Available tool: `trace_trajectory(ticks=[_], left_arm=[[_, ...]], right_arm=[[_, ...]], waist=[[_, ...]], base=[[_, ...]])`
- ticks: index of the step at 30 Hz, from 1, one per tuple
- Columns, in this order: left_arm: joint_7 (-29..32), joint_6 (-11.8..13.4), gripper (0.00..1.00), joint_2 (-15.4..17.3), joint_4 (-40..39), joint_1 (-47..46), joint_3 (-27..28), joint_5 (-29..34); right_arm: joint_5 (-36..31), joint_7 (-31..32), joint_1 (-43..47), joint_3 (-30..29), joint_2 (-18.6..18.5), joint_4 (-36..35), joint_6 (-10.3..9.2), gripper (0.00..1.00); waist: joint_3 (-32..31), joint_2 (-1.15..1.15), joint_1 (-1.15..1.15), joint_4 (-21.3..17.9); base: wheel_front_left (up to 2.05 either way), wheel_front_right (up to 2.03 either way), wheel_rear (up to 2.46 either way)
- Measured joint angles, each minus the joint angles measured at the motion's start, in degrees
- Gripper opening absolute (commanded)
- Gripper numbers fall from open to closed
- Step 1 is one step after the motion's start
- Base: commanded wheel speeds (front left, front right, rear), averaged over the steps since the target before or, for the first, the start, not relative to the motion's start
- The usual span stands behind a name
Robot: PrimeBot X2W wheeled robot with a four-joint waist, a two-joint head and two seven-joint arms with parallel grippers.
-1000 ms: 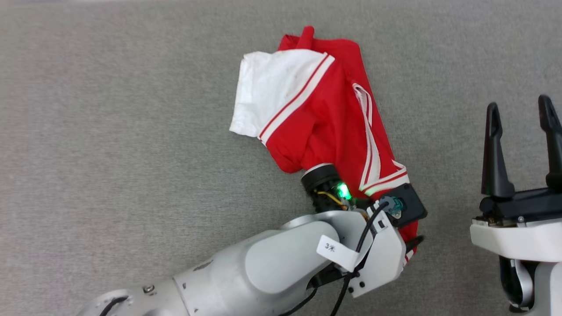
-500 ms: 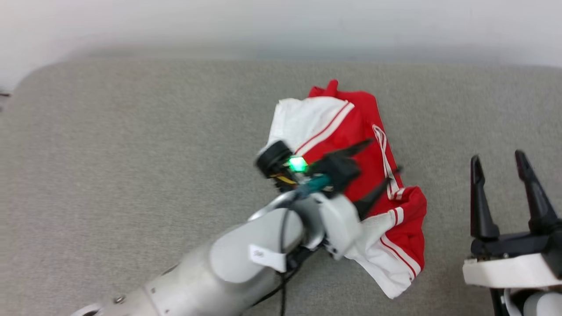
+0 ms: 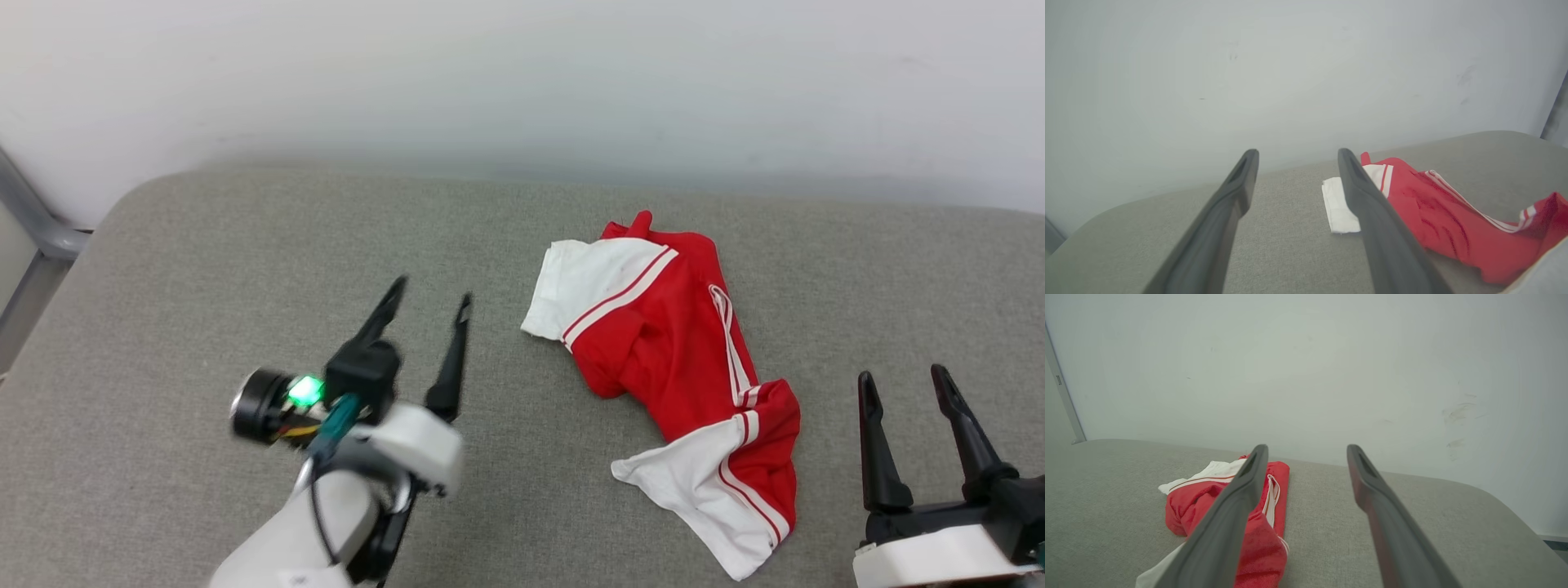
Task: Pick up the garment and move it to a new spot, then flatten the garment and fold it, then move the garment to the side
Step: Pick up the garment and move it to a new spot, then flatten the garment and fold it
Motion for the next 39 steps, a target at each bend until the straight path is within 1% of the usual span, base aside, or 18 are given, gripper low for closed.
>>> trace_trajectory(ticks=[3,5,8,11,16,25,29,39], left_arm=[[0.00,1.85,1.00,1.63,-3.18,6.35,5.70,2.14],[0.00,2.56,1.00,2.09,-5.33,9.87,9.90,3.69],[0.00,3.00,1.00,1.88,-8.00,15.21,15.88,6.31],[0.00,2.94,1.00,0.57,-10.09,19.63,20.98,9.03],[0.00,0.33,1.00,-1.77,-11.04,25.47,27.17,12.90],[0.00,-5.73,1.00,-6.76,-11.22,31.31,34.24,19.02],[0.00,-6.99,1.00,-8.88,-11.70,33.00,35.48,21.63],[0.00,-9.92,1.00,-11.05,-11.91,34.65,37.68,25.32]], right_arm=[[0.42,-0.01,0.81,-0.22,0.00,0.62,0.01,1.00],[0.64,-0.01,1.12,-0.41,0.00,0.92,0.00,1.00],[1.30,0.00,1.63,-0.55,0.01,1.57,0.01,1.00],[2.07,-0.01,1.74,-0.81,0.00,2.25,0.00,1.00],[2.96,0.00,2.46,-0.49,0.01,3.26,0.01,1.00],[4.07,-0.01,3.86,-0.56,0.00,4.20,0.01,1.00],[4.61,0.00,4.04,-0.58,0.00,4.45,0.01,1.00],[5.52,0.00,4.49,-0.68,0.00,4.78,0.01,1.00]], waist=[[-1.13,0.00,0.00,0.16],[-1.61,0.00,0.00,0.32],[-2.08,0.00,0.00,0.56],[-2.47,0.00,0.00,0.69],[-2.98,0.00,0.00,0.25],[-3.65,0.00,0.00,-1.37],[-3.95,0.00,0.00,-1.77],[-4.00,0.00,0.00,-2.01]], base=[[0.00,0.00,0.00],[0.00,0.00,0.00],[0.00,0.00,0.00],[0.00,0.00,0.00],[0.00,0.00,0.00],[0.00,0.00,0.00],[0.00,0.00,0.00],[0.00,0.00,0.00]])
